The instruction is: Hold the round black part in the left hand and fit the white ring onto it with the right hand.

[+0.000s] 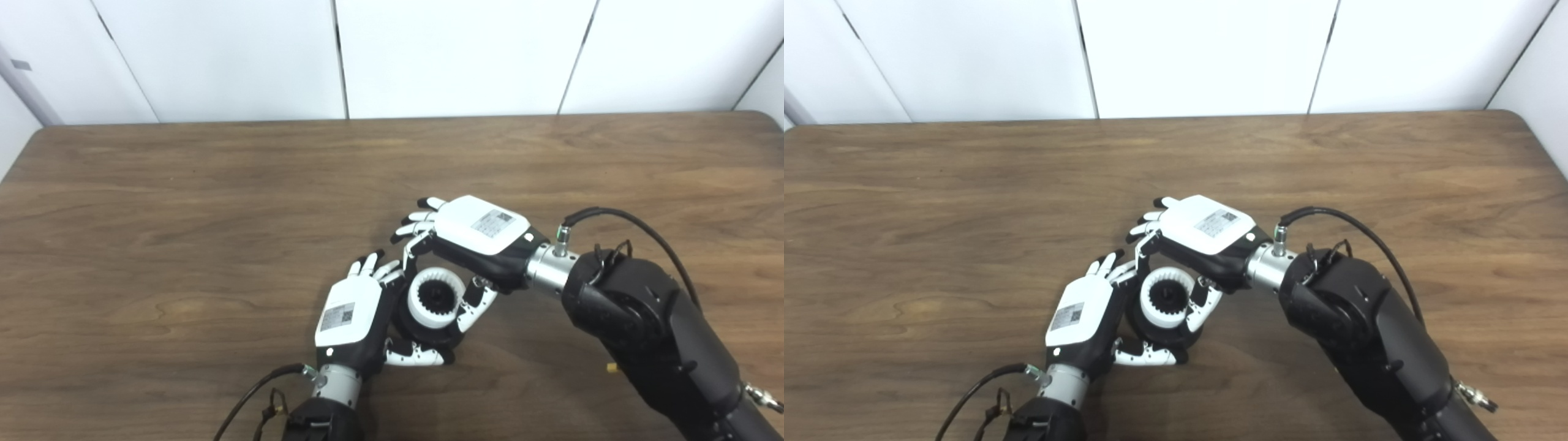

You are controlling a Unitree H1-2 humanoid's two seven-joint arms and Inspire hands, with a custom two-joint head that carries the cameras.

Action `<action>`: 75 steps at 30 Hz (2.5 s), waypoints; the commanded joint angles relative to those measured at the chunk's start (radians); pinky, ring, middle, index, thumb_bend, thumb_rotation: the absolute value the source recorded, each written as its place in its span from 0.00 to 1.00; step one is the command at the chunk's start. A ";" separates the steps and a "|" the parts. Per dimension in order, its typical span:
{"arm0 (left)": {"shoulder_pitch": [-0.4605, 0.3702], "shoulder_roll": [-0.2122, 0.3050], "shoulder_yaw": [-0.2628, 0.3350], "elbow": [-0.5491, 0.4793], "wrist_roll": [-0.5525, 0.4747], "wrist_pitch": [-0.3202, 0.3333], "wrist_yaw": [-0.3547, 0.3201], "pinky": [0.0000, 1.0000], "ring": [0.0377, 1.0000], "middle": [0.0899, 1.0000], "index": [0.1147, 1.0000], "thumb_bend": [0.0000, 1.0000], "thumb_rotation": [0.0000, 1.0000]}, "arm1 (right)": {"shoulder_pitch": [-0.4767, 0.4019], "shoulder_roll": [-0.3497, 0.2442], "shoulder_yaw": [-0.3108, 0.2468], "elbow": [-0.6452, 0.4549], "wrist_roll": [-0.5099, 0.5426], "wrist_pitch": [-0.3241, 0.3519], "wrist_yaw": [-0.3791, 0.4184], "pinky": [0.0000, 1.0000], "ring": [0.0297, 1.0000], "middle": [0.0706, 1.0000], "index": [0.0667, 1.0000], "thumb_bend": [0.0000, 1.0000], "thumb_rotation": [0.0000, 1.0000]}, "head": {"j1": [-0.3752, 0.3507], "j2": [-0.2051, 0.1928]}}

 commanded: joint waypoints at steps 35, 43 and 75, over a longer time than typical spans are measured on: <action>0.000 -0.054 -0.024 0.025 0.014 -0.008 -0.025 1.00 0.98 0.85 0.42 0.52 0.05 | -0.111 0.007 -0.109 -0.058 0.033 0.103 0.060 1.00 1.00 0.94 0.77 1.00 0.53 | -0.009 0.011; 0.000 -0.046 -0.023 0.025 0.028 -0.006 -0.028 1.00 0.97 0.84 0.41 0.52 0.06 | -0.136 0.001 -0.131 -0.089 0.043 0.136 0.082 1.00 1.00 0.94 0.76 1.00 0.53 | -0.013 0.012; -0.019 -0.068 0.022 0.022 0.250 0.060 -0.266 1.00 0.97 0.94 0.99 1.00 0.47 | -0.176 0.008 -0.169 -0.060 0.058 0.178 0.048 1.00 1.00 0.94 0.74 1.00 0.53 | -0.027 0.015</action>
